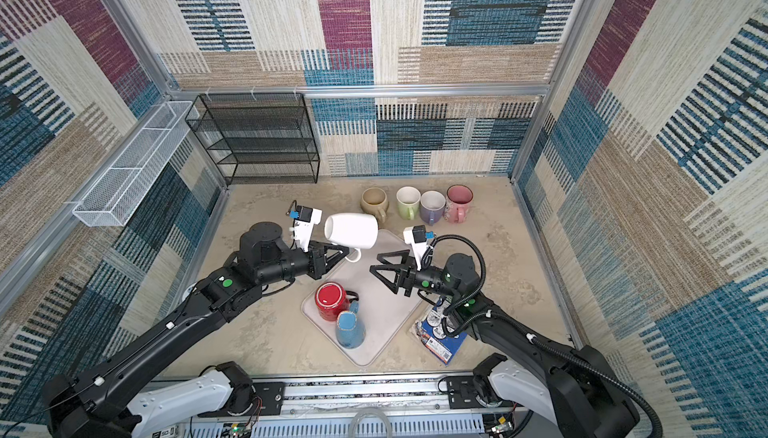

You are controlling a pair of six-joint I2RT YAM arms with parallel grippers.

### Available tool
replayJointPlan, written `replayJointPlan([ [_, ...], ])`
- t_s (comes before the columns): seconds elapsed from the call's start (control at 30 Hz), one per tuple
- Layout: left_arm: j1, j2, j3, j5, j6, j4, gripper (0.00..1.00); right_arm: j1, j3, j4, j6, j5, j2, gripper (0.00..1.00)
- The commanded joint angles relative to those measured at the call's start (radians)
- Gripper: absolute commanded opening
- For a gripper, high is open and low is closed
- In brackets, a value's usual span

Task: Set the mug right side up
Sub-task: 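Lift the white mug off the tray with both grippers, then carry the white mug toward the upright mugs, rotating it opening-up with the right gripper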

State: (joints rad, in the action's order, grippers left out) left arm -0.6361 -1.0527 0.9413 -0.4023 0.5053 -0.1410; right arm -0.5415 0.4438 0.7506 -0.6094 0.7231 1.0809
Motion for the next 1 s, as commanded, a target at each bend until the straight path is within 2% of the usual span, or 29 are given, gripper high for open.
replayJointPlan([
  [0.0,0.01,0.013,-0.011,-0.085,0.04,0.166,0.0,-0.001,0.026,0.102,-0.033,0.024,0.028,0.63],
  [0.4,0.058,0.004,-0.053,-0.208,0.141,0.366,0.0,0.002,0.162,0.195,-0.094,0.089,0.19,0.49],
  [0.97,0.076,-0.071,-0.067,-0.26,0.19,0.499,0.0,0.004,0.258,0.322,-0.19,0.12,0.302,0.33],
])
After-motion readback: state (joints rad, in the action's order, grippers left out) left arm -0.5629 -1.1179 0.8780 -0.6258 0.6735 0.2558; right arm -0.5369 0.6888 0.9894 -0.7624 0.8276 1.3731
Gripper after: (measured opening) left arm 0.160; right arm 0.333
